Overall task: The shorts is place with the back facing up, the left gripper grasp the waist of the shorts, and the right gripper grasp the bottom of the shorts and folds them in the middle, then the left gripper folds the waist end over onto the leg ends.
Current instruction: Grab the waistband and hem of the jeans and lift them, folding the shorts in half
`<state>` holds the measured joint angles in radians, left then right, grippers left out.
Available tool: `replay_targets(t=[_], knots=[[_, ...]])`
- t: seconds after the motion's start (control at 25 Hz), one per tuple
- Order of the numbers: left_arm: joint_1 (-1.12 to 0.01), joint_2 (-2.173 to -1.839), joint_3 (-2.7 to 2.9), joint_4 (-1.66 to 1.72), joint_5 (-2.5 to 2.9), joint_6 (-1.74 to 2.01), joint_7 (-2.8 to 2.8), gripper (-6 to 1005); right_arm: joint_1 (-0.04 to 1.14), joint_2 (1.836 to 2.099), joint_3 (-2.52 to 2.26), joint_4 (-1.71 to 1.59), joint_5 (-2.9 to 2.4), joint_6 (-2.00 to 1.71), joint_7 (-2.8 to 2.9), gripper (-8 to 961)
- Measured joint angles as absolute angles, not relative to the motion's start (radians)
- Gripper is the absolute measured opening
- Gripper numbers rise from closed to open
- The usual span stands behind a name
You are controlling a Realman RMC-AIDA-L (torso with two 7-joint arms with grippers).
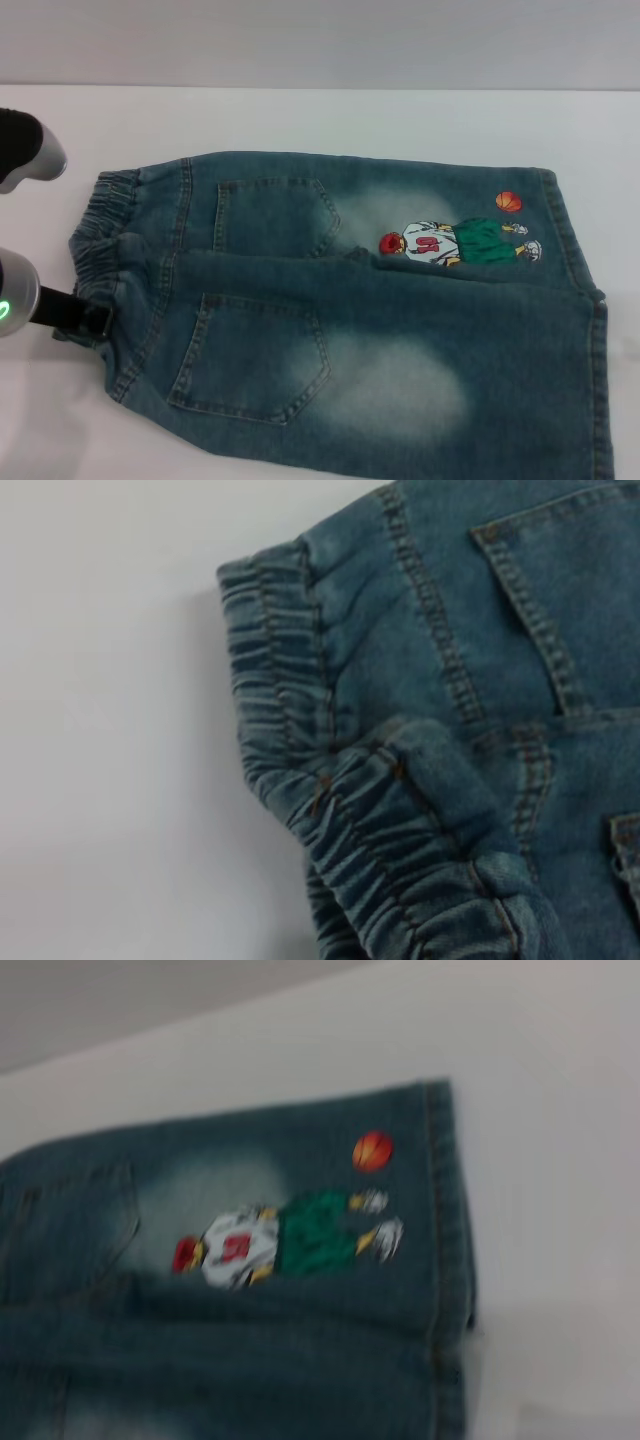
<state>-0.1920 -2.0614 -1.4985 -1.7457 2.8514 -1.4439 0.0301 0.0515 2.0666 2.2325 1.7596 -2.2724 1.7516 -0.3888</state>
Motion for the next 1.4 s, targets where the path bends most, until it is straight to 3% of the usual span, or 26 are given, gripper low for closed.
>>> replay_targets(t=[0.32, 1.4], knots=[[-0.217, -2.062, -1.485, -1.749, 2.851, -1.446, 0.01, 137, 0.054, 2.071, 2.191, 1.707, -2.268, 1.777, -0.379, 670], [-0.23, -2.062, -1.485, -1.742, 2.852, -1.45, 0.008, 124, 0.041, 2.074, 1.967, 1.594, -2.309, 1.725, -0.346, 661]])
